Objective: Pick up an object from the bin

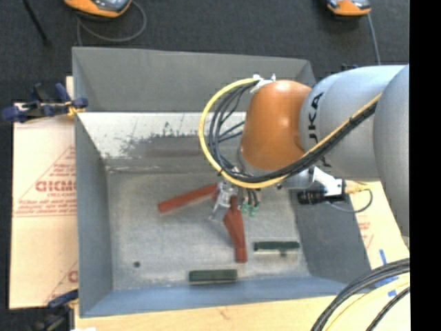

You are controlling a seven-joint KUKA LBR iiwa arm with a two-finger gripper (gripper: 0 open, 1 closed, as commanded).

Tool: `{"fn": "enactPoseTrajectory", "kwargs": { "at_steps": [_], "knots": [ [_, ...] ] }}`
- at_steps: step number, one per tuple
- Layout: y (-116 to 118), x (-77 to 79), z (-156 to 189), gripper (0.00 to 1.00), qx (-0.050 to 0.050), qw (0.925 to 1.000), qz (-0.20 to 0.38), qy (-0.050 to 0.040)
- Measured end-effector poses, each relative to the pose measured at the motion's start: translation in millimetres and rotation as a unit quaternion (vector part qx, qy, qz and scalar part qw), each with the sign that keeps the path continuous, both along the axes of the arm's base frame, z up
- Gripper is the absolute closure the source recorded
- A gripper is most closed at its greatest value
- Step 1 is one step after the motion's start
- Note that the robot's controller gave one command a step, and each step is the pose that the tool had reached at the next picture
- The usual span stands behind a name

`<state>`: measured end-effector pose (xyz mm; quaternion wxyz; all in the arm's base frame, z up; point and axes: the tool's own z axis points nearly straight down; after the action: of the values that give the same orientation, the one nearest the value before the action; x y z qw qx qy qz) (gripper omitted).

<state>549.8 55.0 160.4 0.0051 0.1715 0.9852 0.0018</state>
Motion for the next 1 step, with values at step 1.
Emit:
{"fn": "enactPoseTrajectory", "kwargs": {
  "at_steps": [1],
  "knots": [
    [0.0, -1.9, -4.8, 0.0, 0.0, 1.0, -0.001, 0.0038]
  ]
}}
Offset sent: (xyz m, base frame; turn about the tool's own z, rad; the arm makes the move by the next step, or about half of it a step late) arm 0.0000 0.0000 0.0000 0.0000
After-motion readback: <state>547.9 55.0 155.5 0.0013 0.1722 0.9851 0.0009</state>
